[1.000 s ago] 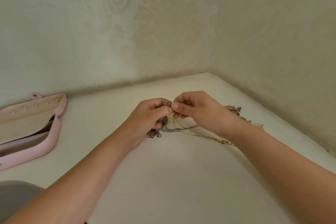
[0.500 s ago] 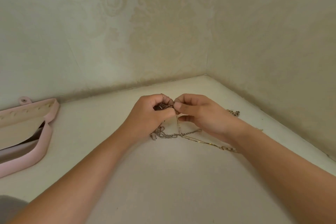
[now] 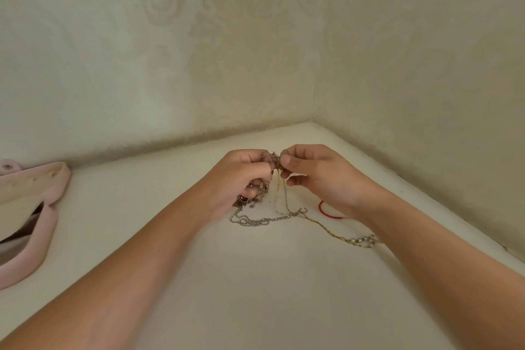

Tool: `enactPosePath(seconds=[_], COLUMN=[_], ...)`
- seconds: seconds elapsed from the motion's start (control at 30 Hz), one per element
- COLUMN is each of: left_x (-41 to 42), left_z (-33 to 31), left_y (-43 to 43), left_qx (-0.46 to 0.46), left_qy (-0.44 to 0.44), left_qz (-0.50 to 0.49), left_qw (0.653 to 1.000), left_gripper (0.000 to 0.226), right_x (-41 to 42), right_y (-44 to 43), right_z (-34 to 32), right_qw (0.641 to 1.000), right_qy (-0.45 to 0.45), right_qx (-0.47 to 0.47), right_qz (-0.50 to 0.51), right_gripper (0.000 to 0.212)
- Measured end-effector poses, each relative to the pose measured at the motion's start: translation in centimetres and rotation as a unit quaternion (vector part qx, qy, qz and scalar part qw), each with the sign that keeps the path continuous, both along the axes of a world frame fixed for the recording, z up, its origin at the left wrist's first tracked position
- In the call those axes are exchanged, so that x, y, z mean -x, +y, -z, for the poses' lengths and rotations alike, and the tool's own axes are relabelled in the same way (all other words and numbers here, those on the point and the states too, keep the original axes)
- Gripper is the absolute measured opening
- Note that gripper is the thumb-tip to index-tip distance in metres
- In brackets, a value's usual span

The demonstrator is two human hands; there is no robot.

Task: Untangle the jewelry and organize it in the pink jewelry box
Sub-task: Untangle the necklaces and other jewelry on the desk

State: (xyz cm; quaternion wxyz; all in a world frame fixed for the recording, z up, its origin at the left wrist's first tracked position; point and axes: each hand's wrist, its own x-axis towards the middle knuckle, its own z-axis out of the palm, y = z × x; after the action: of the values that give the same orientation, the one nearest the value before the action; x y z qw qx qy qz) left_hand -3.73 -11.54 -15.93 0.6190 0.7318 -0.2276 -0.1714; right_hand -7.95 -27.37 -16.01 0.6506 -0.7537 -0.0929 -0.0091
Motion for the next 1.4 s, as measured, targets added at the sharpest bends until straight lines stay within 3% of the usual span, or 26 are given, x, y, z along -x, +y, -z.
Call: enactPosePath(seconds=[0.1,0.27,0.43,0.53,0.6,0.67,0.93,1.0,1.27,1.4], left_x=[0.0,-0.2,0.1,-0.1,0.0,0.2,0.2,0.2,0.2,0.1], left_z=[0.3,-0.3,-0.6,-0.5,-0.5,-0.3,-0.2,-0.3,-0.6,-0.7], left_y=[0.4,1.2,1.3,1.5,1.4,1.1,1.0,1.0,1.4,1.6], left_qx=[0.016,0.047,0.021,-0.015,-0.046,-0.06,0.02,0.03,0.013,0.013], left_qy=[0.01,0.016,0.0,-0.011,-0.023,-0.039,0.016,0.029,0.012,0.0], left_qz=[0.003,0.013,0.028,0.03,0.022,-0.004,0.008,0.012,0.027,0.064], left_qw=[1.0,0.999,0.999,0.999,0.998,0.997,1.0,0.999,0.999,0.998], left_gripper=[0.006,0.018,0.01,0.008,0.011,0.015,0.031,0.026,0.003,0.011], right_x=[0.2,0.2,0.6,1.0,1.3,1.6,0.9,0.8,1.5,1.7], right_y=[0.1,0.1,0.5,1.1,1.6,1.9,1.2,1.0,1.4,1.8], right_z=[0.1,0.1,-0.1,-0.3,-0.3,-0.2,-0.3,-0.4,-1.1,-1.1], right_qw=[1.0,0.999,1.0,0.991,0.96,0.941,0.982,0.988,0.993,0.995], right_qy=[0.007,0.018,0.014,-0.05,-0.114,-0.151,-0.124,-0.109,-0.093,-0.081], right_qx=[-0.006,-0.024,-0.02,0.118,0.242,0.284,0.094,0.061,0.012,-0.032], right_qz=[-0.02,-0.024,-0.019,0.043,0.083,0.104,0.11,0.093,0.064,0.046], right_gripper=[0.019,0.017,0.018,0.015,0.015,0.011,0.022,0.02,0.018,0.016])
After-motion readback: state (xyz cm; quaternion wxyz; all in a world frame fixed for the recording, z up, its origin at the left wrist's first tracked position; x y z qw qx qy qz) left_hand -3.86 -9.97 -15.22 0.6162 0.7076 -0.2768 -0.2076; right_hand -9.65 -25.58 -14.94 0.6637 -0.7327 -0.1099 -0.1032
